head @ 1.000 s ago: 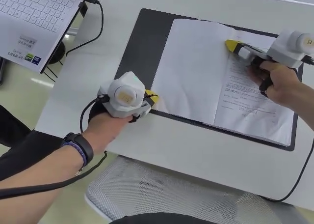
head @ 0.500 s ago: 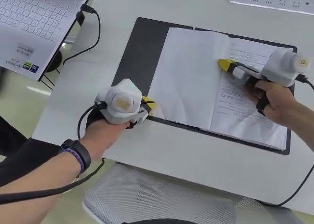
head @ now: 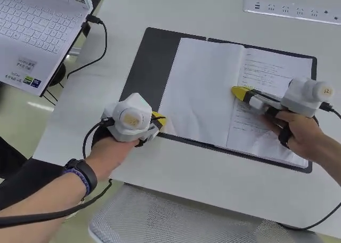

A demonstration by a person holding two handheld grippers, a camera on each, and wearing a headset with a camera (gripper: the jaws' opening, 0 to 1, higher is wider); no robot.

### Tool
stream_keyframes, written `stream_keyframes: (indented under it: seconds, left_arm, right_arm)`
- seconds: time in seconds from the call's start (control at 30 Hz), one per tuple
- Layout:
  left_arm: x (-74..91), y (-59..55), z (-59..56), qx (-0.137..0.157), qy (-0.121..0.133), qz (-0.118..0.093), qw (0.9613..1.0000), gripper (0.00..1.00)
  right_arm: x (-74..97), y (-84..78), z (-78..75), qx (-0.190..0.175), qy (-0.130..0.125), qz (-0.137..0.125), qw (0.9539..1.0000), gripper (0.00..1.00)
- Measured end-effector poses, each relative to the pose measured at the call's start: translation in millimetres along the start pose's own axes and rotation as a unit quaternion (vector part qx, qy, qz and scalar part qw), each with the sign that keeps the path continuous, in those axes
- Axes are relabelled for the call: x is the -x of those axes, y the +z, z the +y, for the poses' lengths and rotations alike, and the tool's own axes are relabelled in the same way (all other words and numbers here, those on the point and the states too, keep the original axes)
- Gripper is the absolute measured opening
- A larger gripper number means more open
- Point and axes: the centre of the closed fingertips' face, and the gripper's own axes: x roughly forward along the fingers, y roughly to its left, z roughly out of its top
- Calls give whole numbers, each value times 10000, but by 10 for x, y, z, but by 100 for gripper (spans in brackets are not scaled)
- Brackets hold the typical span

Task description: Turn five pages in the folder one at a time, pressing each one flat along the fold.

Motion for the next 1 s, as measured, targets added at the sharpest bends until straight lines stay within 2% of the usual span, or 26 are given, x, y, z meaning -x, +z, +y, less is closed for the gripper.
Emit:
stream_keyframes:
  seconds: [0.33,0.57,1.0]
  left_arm:
    - [3,-1,-1,-33,-4,26,10000,0]
    - [2,0,-6,-33,15,29,10000,0]
    - [-6,-2,-8,-41,15,33,10000,0]
  right_arm:
    - [96,-252,233,130,220,263,9993,0]
    - [143,-460,412,384,393,602,9967,0]
    - [288,-799,680,382,684,922,9927,0]
